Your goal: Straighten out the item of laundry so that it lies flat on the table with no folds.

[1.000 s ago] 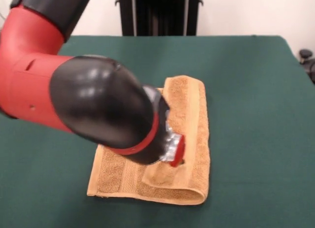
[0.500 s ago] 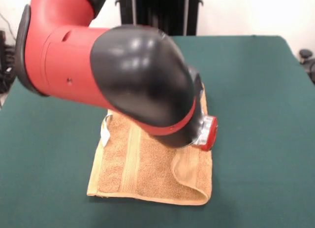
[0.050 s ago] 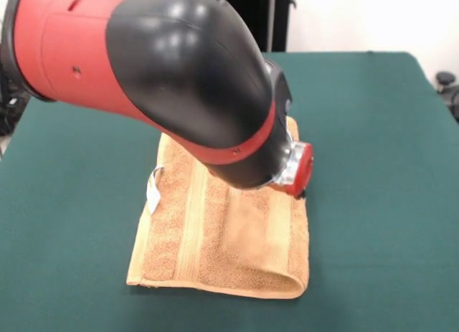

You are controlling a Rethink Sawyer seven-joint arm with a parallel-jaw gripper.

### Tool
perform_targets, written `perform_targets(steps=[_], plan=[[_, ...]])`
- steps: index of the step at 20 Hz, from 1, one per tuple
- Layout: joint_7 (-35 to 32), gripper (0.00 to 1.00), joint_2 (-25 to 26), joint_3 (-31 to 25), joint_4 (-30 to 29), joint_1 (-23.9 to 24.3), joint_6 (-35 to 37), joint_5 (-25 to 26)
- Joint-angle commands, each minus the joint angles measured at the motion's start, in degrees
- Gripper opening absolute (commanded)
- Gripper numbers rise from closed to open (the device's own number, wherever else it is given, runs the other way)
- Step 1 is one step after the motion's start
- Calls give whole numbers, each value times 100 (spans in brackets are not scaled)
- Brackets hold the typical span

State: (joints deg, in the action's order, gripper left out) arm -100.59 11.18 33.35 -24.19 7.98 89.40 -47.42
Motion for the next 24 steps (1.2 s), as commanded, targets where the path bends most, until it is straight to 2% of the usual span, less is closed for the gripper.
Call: perform_targets(steps=[1,6,8,9,12,15,16,24], plan=[[-24,100,-416,-1005,-1524,-217,-169,352],[56,100,-597,-1209,-1772,-224,-460,582],[379,100,-611,-1176,-1633,-193,-1280,901],[420,100,-598,-1179,-1550,-170,-1351,990],[497,100,-436,-1220,-1152,-2,-1199,1198],[564,100,-395,-1337,-1054,110,-1142,1369],[559,100,-242,-1340,-798,182,-1078,1407],[583,100,148,-1486,-157,366,-1255,1708]])
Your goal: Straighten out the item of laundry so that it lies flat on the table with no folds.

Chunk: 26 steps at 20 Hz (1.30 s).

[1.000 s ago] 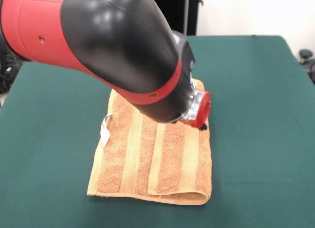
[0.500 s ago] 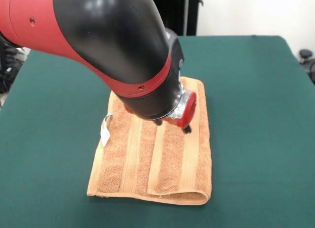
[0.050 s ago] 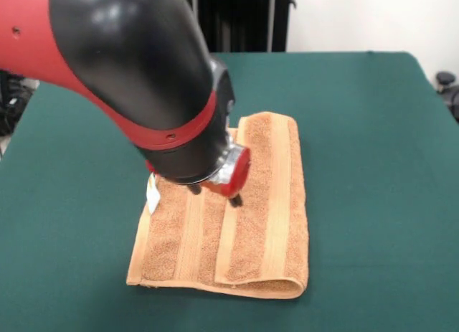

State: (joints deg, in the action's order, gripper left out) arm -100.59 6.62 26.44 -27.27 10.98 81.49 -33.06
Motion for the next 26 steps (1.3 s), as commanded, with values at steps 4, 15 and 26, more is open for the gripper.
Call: perform_targets(steps=[4,15,26], plan=[[587,100,836,-888,522,163,-199,256],[853,100,1246,-1155,878,326,-232,165],[798,100,1499,-1383,1049,340,-357,125]])
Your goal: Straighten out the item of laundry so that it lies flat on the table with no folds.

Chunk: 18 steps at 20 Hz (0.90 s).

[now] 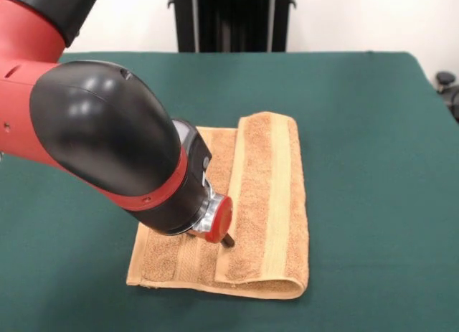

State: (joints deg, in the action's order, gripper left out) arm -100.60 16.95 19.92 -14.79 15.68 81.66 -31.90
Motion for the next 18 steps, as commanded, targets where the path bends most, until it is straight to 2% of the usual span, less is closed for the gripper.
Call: perform_targets(steps=[1,11,18], plan=[[782,100,483,-740,-188,-136,-360,-11],[363,100,256,-980,-558,-323,-352,-76],[49,100,-136,-1311,-1191,-485,-560,-17]])
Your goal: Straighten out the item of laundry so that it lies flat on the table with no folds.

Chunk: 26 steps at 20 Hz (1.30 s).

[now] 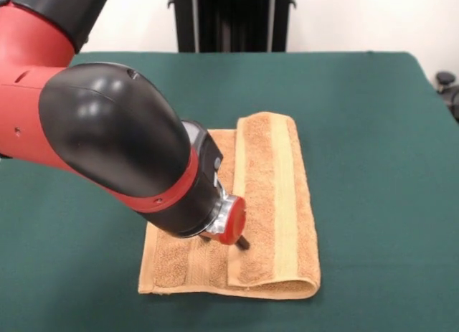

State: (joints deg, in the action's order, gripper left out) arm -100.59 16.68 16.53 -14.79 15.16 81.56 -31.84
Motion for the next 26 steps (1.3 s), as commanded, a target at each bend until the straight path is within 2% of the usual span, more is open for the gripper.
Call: perform_targets(steps=[1,8,12,26], plan=[[32,100,-138,-1004,-1240,-443,-575,-9],[-119,100,-573,-1260,-2007,-544,-962,73],[-114,100,-708,-1308,-2231,-550,-1047,116],[-157,100,-901,-1533,-2526,-484,-1076,275]])
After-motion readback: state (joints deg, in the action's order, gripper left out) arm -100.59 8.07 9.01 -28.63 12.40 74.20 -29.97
